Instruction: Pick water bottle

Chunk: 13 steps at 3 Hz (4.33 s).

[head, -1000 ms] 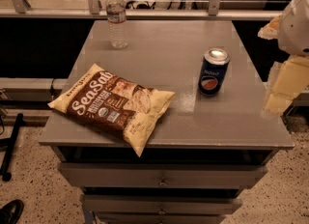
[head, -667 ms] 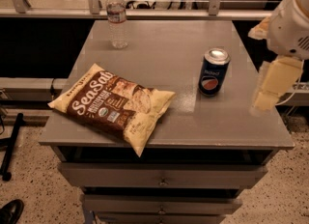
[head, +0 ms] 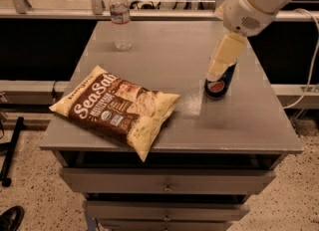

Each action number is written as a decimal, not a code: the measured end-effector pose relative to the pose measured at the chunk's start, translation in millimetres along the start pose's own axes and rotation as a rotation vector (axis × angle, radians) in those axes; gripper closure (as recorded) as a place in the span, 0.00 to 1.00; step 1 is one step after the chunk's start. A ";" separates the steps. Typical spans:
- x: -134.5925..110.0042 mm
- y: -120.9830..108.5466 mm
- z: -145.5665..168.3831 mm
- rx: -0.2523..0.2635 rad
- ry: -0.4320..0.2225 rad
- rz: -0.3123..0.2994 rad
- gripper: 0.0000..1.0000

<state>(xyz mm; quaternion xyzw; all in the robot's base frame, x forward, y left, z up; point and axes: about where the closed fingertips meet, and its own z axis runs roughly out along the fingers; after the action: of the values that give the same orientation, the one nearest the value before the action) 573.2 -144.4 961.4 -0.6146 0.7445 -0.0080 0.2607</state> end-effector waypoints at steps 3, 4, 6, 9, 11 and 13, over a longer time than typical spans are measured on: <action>-67.0 -52.8 33.9 0.086 -0.116 0.004 0.00; -98.0 -74.7 59.2 0.122 -0.164 0.010 0.00; -161.4 -129.7 119.8 0.153 -0.369 0.126 0.00; -249.9 -161.6 181.2 0.100 -0.585 0.264 0.00; -255.4 -169.2 196.0 0.134 -0.568 0.312 0.48; -242.5 -177.1 137.7 0.169 -0.651 0.285 0.99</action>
Offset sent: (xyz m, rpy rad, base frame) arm 0.0389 0.0279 0.0107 0.0694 -0.0435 0.0018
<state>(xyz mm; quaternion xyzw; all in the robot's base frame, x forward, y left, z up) 815.7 77.7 993.1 -0.4514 0.6972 0.1631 0.5325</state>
